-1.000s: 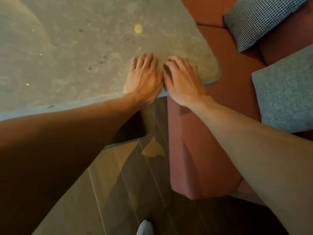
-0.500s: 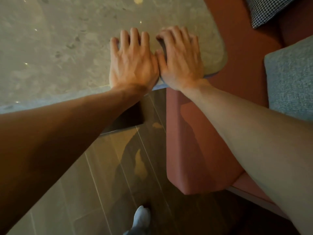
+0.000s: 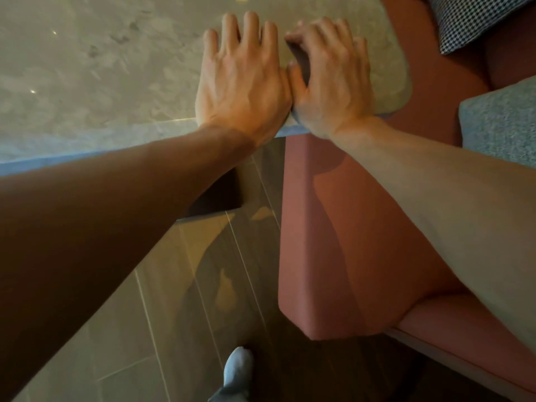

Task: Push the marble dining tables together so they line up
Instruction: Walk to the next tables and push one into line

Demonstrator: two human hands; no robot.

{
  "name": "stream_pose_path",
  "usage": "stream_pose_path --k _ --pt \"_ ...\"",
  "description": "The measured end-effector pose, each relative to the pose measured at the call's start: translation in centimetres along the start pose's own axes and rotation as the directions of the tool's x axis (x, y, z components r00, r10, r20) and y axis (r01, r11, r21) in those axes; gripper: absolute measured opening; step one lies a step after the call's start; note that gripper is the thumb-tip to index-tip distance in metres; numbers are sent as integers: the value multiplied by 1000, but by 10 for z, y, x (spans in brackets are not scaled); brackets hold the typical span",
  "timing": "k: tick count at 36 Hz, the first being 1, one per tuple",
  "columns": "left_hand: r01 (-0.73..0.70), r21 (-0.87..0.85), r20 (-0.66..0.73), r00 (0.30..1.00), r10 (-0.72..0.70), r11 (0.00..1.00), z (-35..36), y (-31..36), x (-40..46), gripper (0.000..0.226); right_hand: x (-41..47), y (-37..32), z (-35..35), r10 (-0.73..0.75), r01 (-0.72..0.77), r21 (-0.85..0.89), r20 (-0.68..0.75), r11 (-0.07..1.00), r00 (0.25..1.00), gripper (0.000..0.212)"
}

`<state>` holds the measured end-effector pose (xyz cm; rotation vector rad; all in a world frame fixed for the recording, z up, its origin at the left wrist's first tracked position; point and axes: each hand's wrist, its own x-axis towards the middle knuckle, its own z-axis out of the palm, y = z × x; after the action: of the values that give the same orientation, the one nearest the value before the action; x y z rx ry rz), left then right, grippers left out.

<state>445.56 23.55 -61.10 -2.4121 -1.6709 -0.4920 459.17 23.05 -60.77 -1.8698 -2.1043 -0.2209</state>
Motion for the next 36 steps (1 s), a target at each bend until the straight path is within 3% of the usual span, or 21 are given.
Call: stream_pose_path --k 18,21,24,26,27,28,32,34,36 --pt "30 -62 -51 998 -33 998 0 -1 1 48 0 -2 0 -5 7 -59 37 998 999 45" --pt "68 -138 24 998 -65 988 -9 -4 1 38 2 -10 -8 11 -2 -78 112 997 994 44" --pt "169 -256 317 945 -83 952 -30 -10 12 29 14 -21 -26 57 -42 -57 317 998 947 43" --pt "390 -377 558 819 -130 840 -63 -17 25 31 30 -30 -55 132 -158 7 514 987 848 46" --pt "501 -451 625 768 -140 739 -82 -21 29 36 37 -35 -70 163 -245 70 570 967 805 43" --pt "556 -518 634 760 -145 650 -102 -24 33 40 41 -41 -85 186 -328 155 572 932 799 38" --pt "578 -709 556 811 -185 404 -176 -30 26 41 38 -75 -144 316 -558 587 468 587 825 31" --pt "552 -765 518 834 -191 331 -213 -38 18 38 34 -95 -173 333 -561 700 453 442 827 28" --pt "527 -801 490 850 -196 283 -249 -53 11 32 33 -114 -204 331 -551 751 448 365 830 22"
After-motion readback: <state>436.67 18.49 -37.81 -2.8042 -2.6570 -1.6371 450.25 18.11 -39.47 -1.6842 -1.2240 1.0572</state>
